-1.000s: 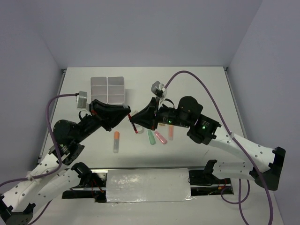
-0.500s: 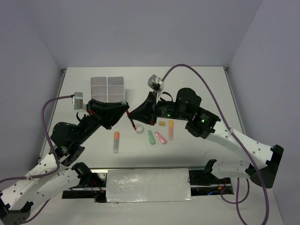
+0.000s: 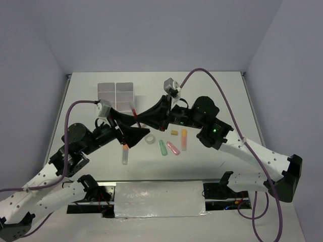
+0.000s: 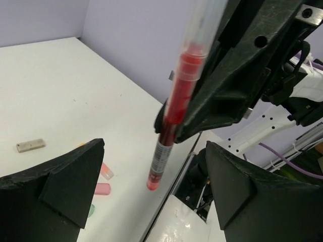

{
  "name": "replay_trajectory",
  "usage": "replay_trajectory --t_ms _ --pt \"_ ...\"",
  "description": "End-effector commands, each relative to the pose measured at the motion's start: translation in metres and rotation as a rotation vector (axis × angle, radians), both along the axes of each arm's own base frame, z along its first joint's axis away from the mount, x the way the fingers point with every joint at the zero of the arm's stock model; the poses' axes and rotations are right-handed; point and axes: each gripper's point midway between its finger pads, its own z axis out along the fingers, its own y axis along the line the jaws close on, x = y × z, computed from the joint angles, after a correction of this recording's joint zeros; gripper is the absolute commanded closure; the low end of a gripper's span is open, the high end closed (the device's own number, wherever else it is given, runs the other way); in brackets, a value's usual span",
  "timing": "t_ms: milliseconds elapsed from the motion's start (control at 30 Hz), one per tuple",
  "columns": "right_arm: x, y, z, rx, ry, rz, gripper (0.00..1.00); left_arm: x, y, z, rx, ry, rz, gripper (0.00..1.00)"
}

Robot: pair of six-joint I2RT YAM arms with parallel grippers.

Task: Sort the stationery into containers
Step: Close the pen cap on the pen, then place the pen in the storage box.

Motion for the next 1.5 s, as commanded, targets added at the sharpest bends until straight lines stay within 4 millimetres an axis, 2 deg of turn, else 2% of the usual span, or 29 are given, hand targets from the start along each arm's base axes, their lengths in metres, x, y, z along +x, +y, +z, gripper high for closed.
replay_trajectory --t_ms 0,233,367,433,700,867,1000,1233,1400,1433,1467 --pt "0.002 -0.008 0.018 0.057 -0.059 -0.040 1.00 -0.016 0.004 0.035 -0.042 -0.103 -0.049 0.06" --pt "0.009 -0.010 -0.001 0.013 -0.053 -0.076 1.00 -0.028 0.016 0.042 -0.063 -0.163 -0.046 0.12" --pt "-0.002 -0.007 -0.005 0.014 -0.049 -0.010 1.00 -0.025 0.024 0.042 -0.058 -0.175 0.002 0.18" --pt "-0.004 -0.004 -0.008 0.006 -0.043 0.009 1.00 -0.021 0.023 0.041 -0.048 -0.174 0.011 0.22" --pt "-0.022 -0.008 -0.008 0.005 -0.066 0.083 1.00 -0.009 0.021 0.034 -0.017 -0.160 0.051 0.26" --pt "-0.024 -0.005 -0.019 -0.020 -0.052 0.100 1.00 -0.013 0.021 0.043 -0.036 -0.188 0.034 0.27" --pt "-0.024 -0.006 -0.023 -0.018 -0.038 0.102 1.00 -0.016 0.023 0.049 -0.045 -0.207 0.031 0.33" --pt "-0.027 -0.002 -0.027 -0.026 -0.031 0.121 1.00 -0.016 0.021 0.048 -0.046 -0.207 0.026 0.37" --pt "-0.031 -0.004 -0.018 -0.007 -0.045 0.127 1.00 -0.013 0.017 0.041 -0.030 -0.189 0.019 0.55" --pt "-0.032 -0.004 -0.017 -0.006 -0.046 0.132 1.00 -0.013 0.017 0.040 -0.030 -0.187 0.019 0.60" --pt "-0.032 -0.004 -0.016 -0.005 -0.046 0.134 1.00 -0.013 0.017 0.040 -0.029 -0.188 0.019 0.72"
